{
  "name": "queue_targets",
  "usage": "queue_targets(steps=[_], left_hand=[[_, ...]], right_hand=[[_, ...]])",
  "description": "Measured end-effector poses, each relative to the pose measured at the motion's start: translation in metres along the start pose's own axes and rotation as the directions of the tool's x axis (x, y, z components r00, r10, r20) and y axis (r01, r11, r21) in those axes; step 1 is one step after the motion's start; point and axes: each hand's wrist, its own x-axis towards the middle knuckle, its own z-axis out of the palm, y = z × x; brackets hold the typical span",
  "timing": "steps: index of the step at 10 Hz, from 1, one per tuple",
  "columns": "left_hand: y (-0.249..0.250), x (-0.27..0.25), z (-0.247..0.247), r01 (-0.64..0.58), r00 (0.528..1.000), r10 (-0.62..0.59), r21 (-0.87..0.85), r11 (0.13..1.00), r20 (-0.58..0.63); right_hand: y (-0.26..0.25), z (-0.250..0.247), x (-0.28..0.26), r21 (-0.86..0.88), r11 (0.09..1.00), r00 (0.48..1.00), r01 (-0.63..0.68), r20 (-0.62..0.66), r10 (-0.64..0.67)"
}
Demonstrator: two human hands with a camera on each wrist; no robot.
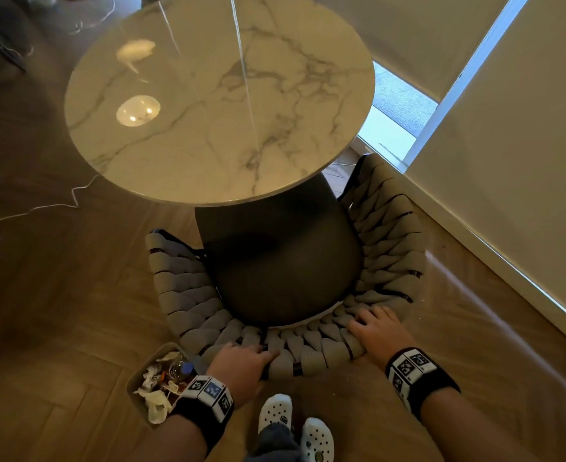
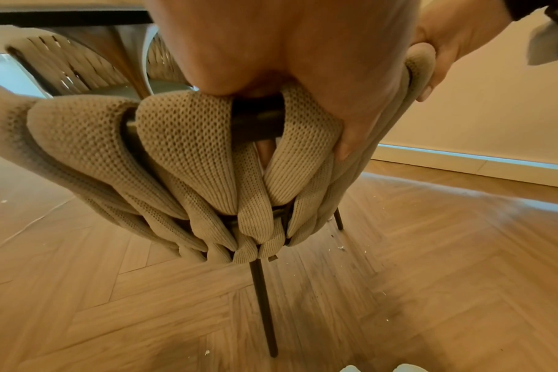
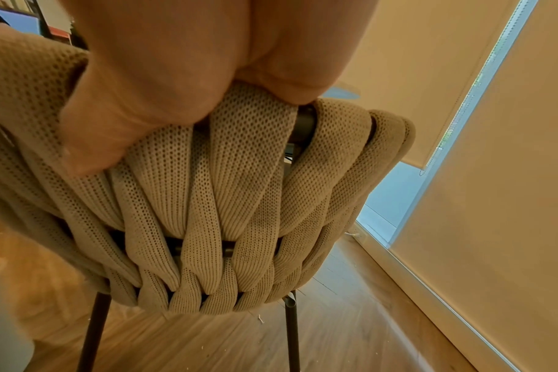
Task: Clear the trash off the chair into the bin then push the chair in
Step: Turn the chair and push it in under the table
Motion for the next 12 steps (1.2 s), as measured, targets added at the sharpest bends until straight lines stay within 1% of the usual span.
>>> queue_targets(steps=[2,4,5,7,8,9,10,11,12], left_hand=[[0.007,0.001,-0.004,-0.002,1.000,0.002,0.001,1.000,0.002],[0.010,0.004,-0.008,-0.002,1.000,0.002,0.001,1.000,-0.012],[0.011,0.002,-0.007,0.008,1.000,-0.009,-0.024,1.000,-0.027],[0.017,-0.005,-0.014,0.031,0.998,-0.037,-0.136,0.990,-0.045],[0.018,-0.019,-0.017,0.035,0.996,-0.053,-0.239,0.970,-0.067],[0.019,-0.042,-0.013,-0.023,0.980,-0.035,-0.289,0.957,-0.195],[0.013,-0.068,-0.005,-0.079,0.956,-0.021,-0.328,0.941,-0.292],[-0.006,-0.088,0.002,-0.086,0.942,-0.037,-0.346,0.934,-0.333],[-0.044,-0.104,-0.002,-0.019,0.950,-0.098,-0.370,0.929,-0.296]], right_hand=[[0.010,0.003,0.001,-0.020,0.999,0.999,0.031,-0.025,-0.032],[0.015,-0.001,0.004,-0.013,0.999,1.000,0.029,0.003,-0.029],[0.012,-0.001,0.002,-0.006,1.000,1.000,0.017,-0.014,-0.017],[-0.001,-0.004,-0.008,0.029,0.997,0.997,-0.071,0.008,0.071],[-0.012,-0.004,-0.023,0.064,0.994,0.995,-0.092,-0.035,0.094],[-0.024,-0.001,-0.043,0.157,0.977,0.985,-0.142,-0.073,0.155],[-0.038,-0.005,-0.064,0.262,0.951,0.979,-0.163,-0.078,0.189],[-0.053,-0.020,-0.083,0.312,0.934,0.985,-0.175,0.039,0.171],[-0.079,-0.042,-0.097,0.358,0.900,0.968,-0.249,0.057,0.244]])
